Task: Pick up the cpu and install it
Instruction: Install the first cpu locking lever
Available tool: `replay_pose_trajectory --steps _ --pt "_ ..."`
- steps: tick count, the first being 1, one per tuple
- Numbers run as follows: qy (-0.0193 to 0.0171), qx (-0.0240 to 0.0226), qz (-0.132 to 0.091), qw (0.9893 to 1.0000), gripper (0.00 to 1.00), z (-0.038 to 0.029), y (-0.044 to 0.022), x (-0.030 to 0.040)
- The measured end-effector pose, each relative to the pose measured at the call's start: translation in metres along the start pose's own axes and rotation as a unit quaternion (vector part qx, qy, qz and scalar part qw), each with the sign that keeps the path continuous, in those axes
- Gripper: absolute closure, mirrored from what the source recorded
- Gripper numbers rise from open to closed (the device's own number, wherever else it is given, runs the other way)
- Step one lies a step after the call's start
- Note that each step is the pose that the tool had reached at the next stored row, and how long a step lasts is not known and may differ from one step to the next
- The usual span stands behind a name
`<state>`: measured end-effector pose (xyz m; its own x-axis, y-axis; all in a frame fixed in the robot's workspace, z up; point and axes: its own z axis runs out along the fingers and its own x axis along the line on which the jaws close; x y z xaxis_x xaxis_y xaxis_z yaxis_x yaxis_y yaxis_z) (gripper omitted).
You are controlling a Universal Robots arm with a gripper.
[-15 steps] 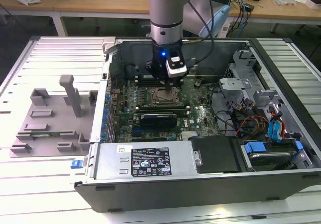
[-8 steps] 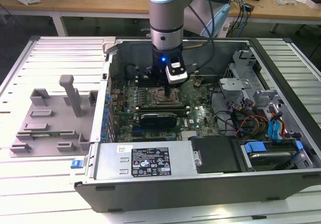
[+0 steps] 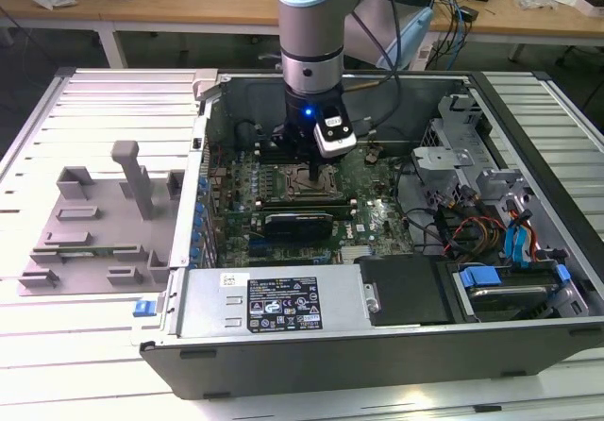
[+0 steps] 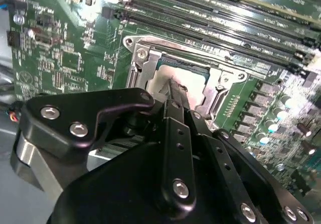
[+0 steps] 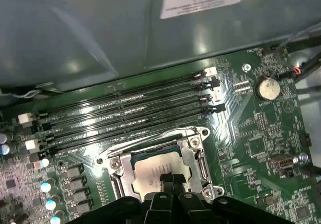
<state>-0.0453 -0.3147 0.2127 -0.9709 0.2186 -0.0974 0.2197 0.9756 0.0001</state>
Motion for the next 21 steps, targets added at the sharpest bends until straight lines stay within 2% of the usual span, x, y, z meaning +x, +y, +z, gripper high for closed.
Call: replay_pose_trajectory --steps 2,4,5,6,7,10,11,13,17,21 --pt "0.0 -0.0034 -0.034 0.9994 0.89 0.0003 0.0 0.0" --pt "0.0002 -0.0064 -0.078 0.997 0.89 0.0012 0.0 0.0001" --pt "0.0005 -0.0067 -0.096 0.9954 0.89 0.0016 0.0 0.0002" --pt "0.0006 -0.0055 -0.105 0.9945 0.89 0.0016 0.0001 -0.0001" --pt "0.0006 -0.0054 -0.105 0.9945 0.89 0.001 0.0001 -0.0001" --pt "0.0007 -0.0054 -0.105 0.9945 0.89 -0.0144 0.0002 -0.002" --pt "0.0017 -0.0035 -0.105 0.9945 0.89 -0.0154 0.0004 -0.0028" --pt "0.0027 0.0036 -0.106 0.9944 0.89 -0.0167 0.0001 -0.003" --pt "0.0025 0.0021 -0.11 0.9939 0.89 -0.0168 -0.0065 -0.002" --pt "0.0025 0.002 -0.111 0.9939 0.89 -0.0168 -0.0066 -0.0019"
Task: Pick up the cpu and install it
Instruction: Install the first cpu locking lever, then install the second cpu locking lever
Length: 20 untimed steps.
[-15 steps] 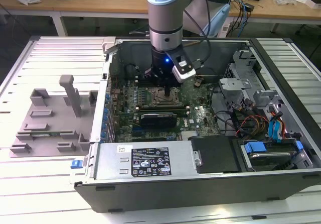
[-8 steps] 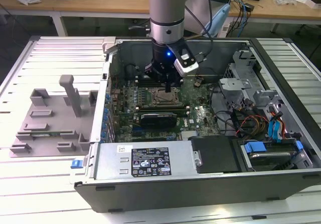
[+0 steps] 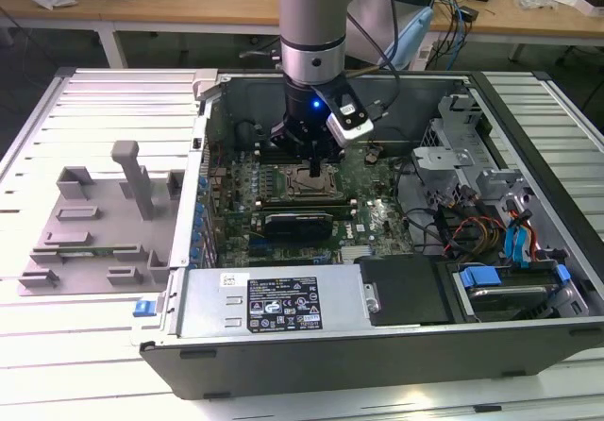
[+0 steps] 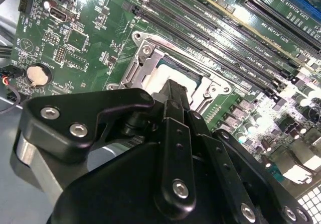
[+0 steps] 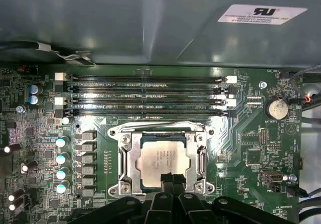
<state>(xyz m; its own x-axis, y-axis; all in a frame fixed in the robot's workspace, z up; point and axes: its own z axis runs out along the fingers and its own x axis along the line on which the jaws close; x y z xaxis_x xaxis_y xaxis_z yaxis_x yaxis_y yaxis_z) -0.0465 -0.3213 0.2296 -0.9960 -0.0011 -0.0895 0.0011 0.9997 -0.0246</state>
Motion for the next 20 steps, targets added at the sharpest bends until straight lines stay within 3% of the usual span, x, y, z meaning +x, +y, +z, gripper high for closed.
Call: replay_pose_trajectory --steps 14,20 --pt "0.0 -0.0001 -0.001 1.0 0.89 -0.0003 0.0 0.0" --pt "0.0 0.0 -0.001 1.0 0.89 -0.0098 -0.0003 -0.0009"
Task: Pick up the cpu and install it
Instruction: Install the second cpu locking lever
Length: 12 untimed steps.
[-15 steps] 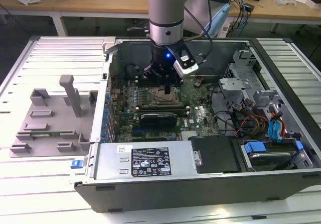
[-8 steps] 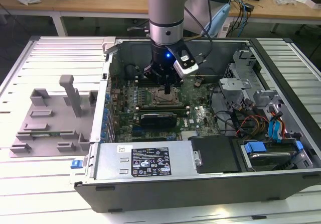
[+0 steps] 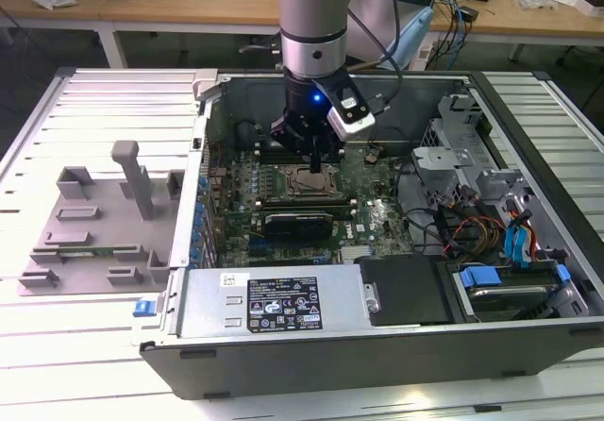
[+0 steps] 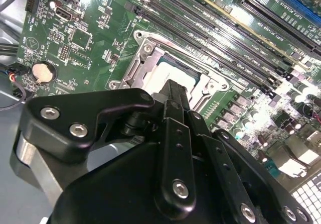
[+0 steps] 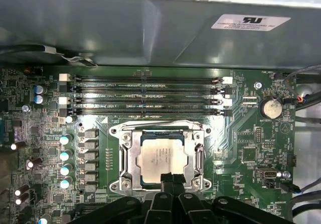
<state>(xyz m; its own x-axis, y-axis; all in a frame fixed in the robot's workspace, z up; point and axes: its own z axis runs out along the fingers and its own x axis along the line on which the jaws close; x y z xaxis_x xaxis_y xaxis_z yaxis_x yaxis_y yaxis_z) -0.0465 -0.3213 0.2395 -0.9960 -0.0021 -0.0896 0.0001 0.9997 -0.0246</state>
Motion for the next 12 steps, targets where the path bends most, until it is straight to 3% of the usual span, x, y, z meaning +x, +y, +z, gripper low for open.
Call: replay_pose_trajectory --steps 12 --pt "0.0 0.0 0.0 1.0 0.89 -0.003 -0.0025 -0.0003"
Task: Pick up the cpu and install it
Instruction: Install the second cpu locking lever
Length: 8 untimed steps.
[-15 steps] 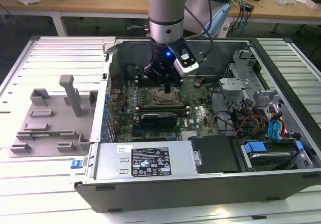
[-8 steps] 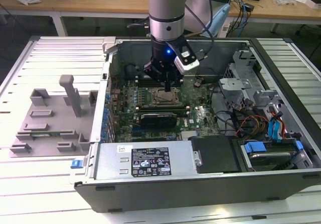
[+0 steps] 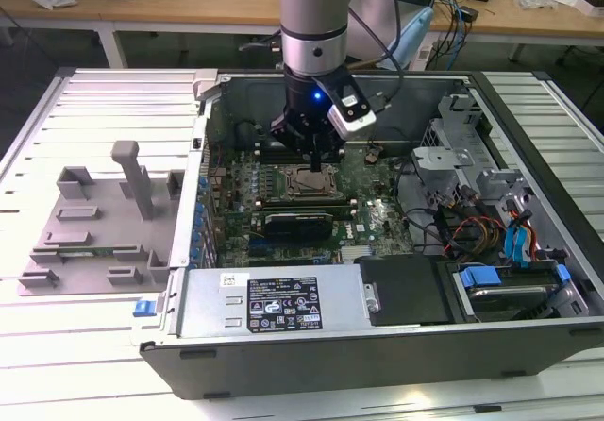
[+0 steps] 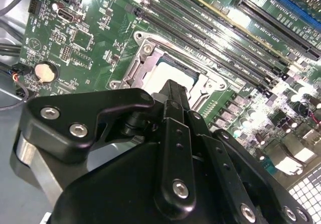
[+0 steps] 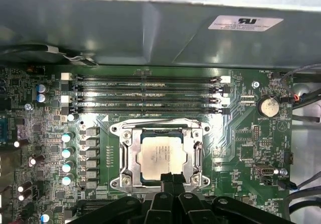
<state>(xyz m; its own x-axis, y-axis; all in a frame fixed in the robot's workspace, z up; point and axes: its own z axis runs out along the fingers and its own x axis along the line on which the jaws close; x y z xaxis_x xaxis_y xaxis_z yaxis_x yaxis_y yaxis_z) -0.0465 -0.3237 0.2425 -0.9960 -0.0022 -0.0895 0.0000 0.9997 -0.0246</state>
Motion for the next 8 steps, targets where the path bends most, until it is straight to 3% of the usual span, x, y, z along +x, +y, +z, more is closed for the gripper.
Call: replay_pose_trajectory --steps 8 --pt "0.0 0.0 0.0 1.0 0.89 0.0003 -0.0135 0.0"
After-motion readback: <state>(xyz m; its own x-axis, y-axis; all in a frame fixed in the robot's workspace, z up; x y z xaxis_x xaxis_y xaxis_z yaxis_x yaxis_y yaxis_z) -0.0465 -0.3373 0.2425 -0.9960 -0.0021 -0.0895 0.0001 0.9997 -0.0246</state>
